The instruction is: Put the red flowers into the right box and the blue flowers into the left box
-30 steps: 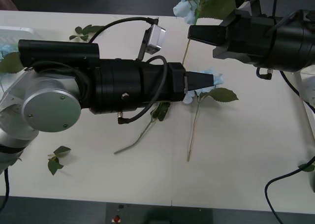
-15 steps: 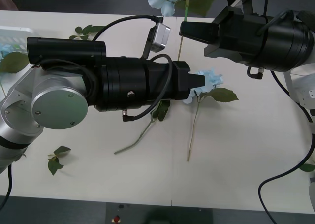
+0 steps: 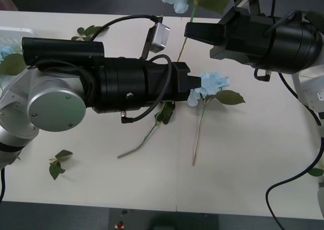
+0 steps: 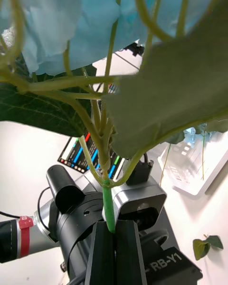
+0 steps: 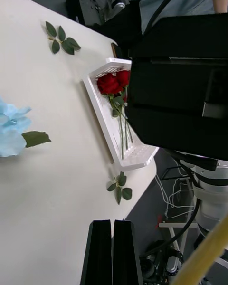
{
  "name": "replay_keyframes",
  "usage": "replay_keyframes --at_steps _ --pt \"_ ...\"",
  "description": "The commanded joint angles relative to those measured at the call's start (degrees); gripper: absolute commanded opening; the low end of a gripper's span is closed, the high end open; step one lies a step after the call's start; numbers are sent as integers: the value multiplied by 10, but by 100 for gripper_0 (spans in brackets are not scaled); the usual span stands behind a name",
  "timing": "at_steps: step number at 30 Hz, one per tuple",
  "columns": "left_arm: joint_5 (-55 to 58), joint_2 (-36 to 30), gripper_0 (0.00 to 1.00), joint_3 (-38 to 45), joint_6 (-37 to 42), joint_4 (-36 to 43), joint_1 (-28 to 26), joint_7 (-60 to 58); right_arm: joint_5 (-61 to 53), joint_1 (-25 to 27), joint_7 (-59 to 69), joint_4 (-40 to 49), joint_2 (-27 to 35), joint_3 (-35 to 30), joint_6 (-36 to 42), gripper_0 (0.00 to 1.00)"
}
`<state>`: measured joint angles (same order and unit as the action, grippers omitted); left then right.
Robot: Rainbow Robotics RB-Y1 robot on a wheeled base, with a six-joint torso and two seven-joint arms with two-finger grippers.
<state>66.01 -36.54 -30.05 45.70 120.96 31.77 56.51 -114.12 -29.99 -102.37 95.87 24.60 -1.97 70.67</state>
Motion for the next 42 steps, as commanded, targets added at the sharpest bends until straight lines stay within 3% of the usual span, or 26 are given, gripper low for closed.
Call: replay_keyframes --at_steps 1,2,3,4,12,18,23,28,42 --pt "2 -41 0 26 -4 10 9 -16 -7 -26 -7 11 -3 0 -2 0" --pt "3 -45 0 30 -4 11 8 -16 -7 -26 -7 11 -3 0 -2 4" --pt "5 -57 0 41 -5 13 0 -15 -7 -26 -7 11 -3 0 -2 63" --pt "7 -65 0 49 -5 15 -5 -15 -7 -26 -7 11 -3 0 -2 99" --pt "33 -135 0 135 -5 29 -69 -10 -7 -26 -7 11 -3 0 -2 100" --pt "49 -184 0 252 -4 45 -165 -9 -7 -26 -7 11 -3 0 -2 100" --pt "57 -226 0 384 -4 49 -276 -8 -7 -26 -7 11 -3 0 -2 100" --pt "54 -242 0 461 -4 7 -355 -3 -2 -15 -8 5 -4 0 -2 100" --pt "49 -260 0 442 -4 -228 -368 125 141 -12 49 5 80 -2 25 100"
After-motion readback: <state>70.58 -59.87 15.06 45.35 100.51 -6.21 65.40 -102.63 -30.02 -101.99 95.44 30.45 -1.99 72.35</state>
